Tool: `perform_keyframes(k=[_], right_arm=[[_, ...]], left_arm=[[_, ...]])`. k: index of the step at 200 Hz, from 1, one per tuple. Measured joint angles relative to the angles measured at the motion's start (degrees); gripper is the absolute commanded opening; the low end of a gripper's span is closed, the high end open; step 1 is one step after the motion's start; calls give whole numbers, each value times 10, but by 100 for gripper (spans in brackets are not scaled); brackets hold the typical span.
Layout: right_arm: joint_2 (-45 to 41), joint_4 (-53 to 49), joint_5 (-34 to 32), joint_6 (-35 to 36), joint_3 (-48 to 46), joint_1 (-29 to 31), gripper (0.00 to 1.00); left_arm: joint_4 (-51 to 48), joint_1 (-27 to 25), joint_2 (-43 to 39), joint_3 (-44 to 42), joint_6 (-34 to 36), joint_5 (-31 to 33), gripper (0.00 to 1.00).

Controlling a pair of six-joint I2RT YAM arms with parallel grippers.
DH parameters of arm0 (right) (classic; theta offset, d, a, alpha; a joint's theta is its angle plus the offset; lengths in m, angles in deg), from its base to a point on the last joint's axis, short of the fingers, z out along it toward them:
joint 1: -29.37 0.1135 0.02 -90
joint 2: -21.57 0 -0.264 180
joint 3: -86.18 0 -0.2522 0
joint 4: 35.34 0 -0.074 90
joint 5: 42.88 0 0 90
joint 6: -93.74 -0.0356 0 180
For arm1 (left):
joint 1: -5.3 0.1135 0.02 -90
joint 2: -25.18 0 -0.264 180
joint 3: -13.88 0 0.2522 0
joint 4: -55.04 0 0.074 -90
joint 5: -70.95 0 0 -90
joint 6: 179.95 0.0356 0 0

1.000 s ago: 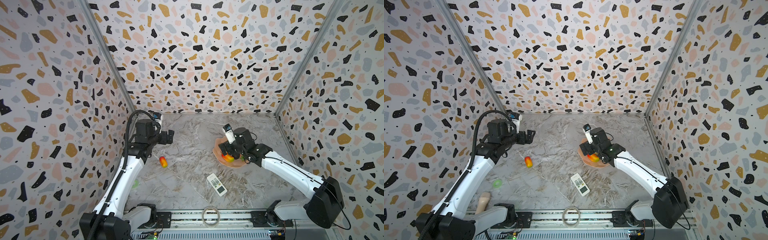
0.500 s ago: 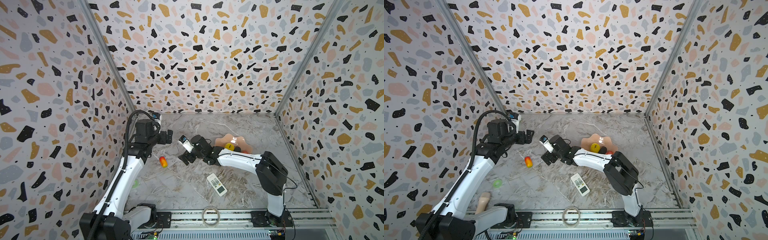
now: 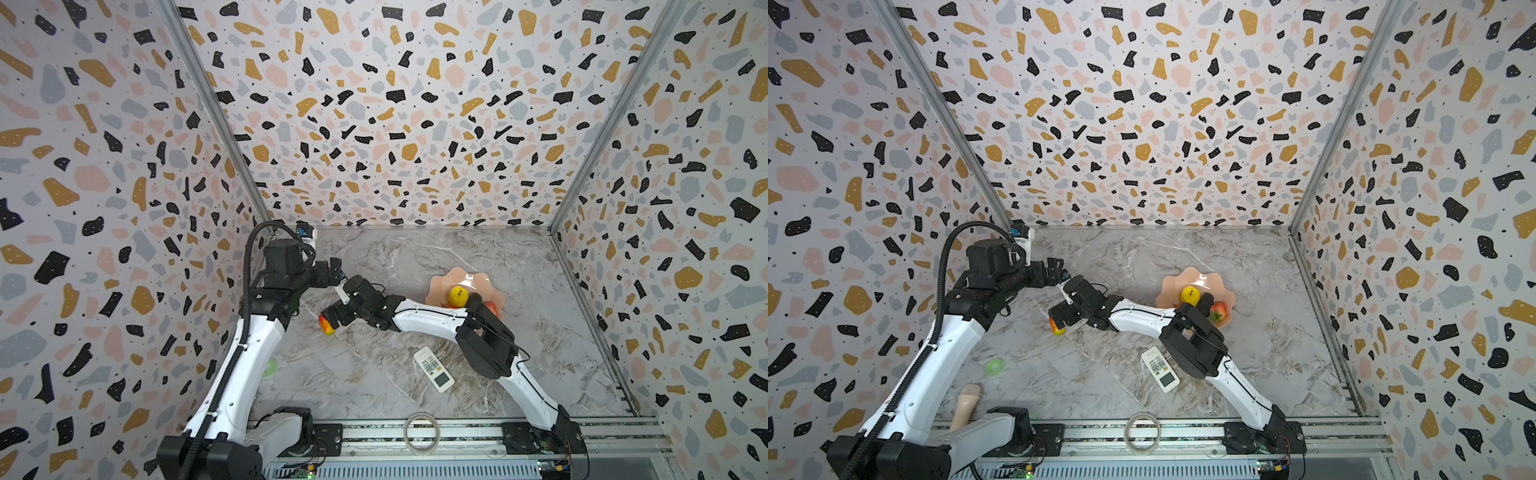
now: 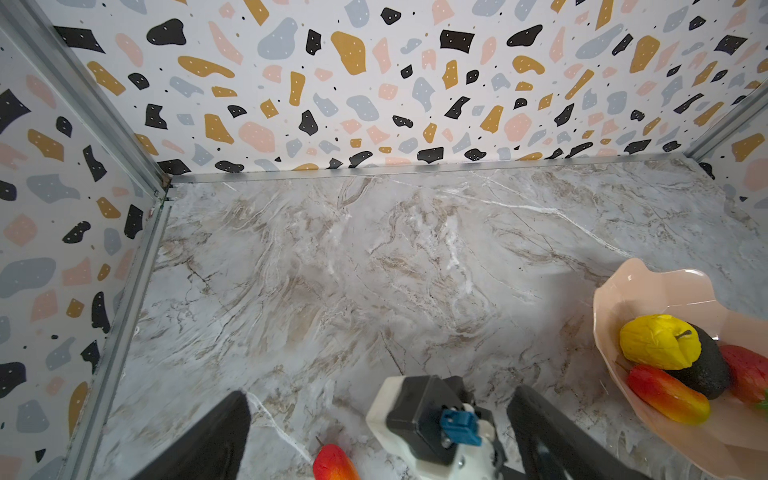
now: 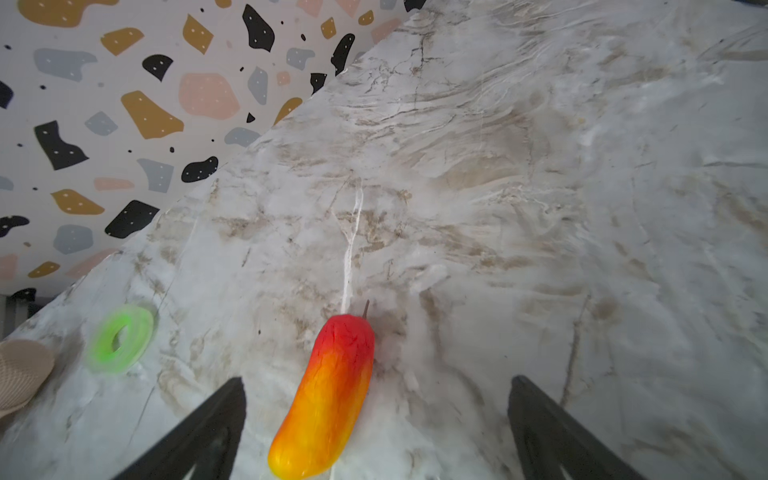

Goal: Place and organize the fake fruits in the fruit bowl
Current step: 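Move the right gripper to the small red-yellow fruit and grasp it, then carry the small fruit with the right gripper into the bowl and release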

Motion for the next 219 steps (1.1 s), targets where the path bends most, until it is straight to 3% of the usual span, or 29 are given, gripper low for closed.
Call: perform_keyframes(k=[17, 51, 104, 180, 219], right_arm=[[30, -7, 0, -3, 28, 7, 97], [81, -28, 5, -5, 89, 18, 82], [104, -50, 11, -9, 107, 24, 67], [104, -56, 13, -8, 107, 16, 22], [11, -42, 14, -4, -19, -16, 18]], left_arm=[[0, 0, 0, 1, -4, -2, 100], [0, 1, 0, 1, -6, -5, 100], [0, 3, 0, 1, -6, -7, 100], [0, 3, 0, 1, -6, -8, 100], [0, 3, 0, 1, -6, -7, 100]])
